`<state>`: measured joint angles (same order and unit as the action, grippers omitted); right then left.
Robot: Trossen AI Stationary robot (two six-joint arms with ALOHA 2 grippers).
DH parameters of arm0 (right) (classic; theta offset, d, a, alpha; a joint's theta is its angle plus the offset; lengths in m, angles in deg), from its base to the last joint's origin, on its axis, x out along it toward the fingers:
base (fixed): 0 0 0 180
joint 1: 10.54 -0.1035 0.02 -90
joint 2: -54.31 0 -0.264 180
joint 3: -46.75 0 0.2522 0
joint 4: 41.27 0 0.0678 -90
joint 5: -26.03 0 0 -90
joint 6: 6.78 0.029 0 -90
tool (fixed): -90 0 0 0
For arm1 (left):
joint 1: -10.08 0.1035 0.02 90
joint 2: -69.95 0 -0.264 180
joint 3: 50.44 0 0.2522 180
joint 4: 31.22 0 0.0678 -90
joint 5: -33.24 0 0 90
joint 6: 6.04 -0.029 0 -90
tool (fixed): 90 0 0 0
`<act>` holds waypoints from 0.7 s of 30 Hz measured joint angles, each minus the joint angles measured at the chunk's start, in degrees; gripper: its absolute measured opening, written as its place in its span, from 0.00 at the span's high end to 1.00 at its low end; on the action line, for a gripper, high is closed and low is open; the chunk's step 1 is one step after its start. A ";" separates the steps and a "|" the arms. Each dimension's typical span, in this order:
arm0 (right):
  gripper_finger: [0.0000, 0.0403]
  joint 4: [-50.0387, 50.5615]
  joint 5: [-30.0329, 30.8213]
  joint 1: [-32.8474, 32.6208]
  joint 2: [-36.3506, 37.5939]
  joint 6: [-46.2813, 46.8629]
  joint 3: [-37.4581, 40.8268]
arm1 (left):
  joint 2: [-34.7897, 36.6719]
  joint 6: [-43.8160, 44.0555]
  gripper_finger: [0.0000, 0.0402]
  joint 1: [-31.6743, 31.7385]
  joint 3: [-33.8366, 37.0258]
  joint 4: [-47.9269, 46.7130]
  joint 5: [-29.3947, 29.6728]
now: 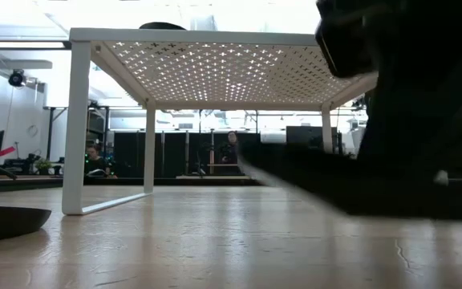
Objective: Pick & Place Mini shaped plates
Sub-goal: Stack the drop-shaped plate on the other drop-shaped plate on the shelf
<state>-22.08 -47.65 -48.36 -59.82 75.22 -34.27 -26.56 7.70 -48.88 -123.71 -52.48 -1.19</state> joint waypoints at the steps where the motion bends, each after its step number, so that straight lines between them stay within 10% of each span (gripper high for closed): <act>1: 0.98 0.02 -1.10 0.08 0.55 -1.51 -0.08 | -0.01 -1.43 0.69 0.00 0.00 0.02 -0.08; 21: 0.98 4.20 -22.86 5.34 4.02 -32.52 -16.04 | -0.14 -44.76 0.69 3.95 -0.02 22.57 -8.59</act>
<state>-17.88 -70.51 -43.02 -55.80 42.70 -50.31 -26.70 -37.06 -44.93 -123.73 -29.91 -9.78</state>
